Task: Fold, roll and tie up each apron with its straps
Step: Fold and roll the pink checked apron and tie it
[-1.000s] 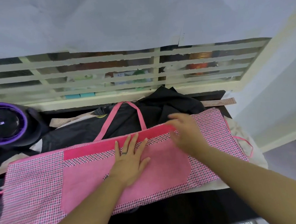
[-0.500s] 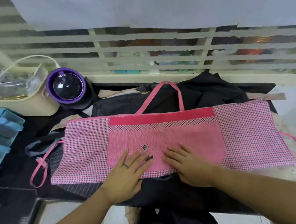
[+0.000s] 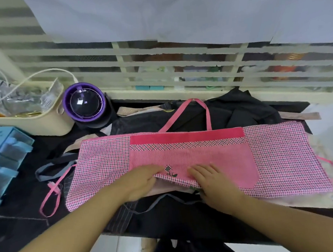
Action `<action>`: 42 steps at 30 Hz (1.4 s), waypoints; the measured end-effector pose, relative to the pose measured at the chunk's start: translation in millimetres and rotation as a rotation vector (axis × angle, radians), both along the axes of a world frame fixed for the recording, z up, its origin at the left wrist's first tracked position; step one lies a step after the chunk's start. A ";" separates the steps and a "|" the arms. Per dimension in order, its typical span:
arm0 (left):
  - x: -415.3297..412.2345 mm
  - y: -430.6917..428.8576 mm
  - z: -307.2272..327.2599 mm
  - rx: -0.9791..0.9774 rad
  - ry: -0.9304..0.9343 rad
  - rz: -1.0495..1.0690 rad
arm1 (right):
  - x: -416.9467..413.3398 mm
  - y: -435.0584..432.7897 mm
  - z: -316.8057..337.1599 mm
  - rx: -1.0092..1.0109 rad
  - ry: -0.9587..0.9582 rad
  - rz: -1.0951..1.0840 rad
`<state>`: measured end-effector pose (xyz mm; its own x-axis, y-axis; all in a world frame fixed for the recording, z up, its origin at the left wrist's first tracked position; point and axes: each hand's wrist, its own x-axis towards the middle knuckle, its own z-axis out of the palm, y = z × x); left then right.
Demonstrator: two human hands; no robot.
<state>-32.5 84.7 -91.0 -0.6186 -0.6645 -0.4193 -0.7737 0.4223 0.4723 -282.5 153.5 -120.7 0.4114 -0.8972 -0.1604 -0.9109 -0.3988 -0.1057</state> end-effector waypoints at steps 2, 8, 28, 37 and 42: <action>2.0 -9.0 9.7 0.049 0.002 0.013 | -3.0 -12.5 8.9 0.087 0.023 -0.036; 29.2 -20.7 16.7 -0.046 -0.357 0.078 | -12.5 -62.0 50.7 0.511 0.247 -0.130; 127.0 -78.3 12.4 0.500 0.352 1.134 | -40.9 -115.0 44.7 0.768 0.294 -0.411; 106.8 -61.5 -18.1 -0.140 0.021 1.075 | -37.1 -125.2 39.8 0.800 0.324 -0.465; 106.7 -60.8 -31.0 -0.243 -0.156 0.980 | -36.0 -126.0 35.6 0.742 0.298 -0.498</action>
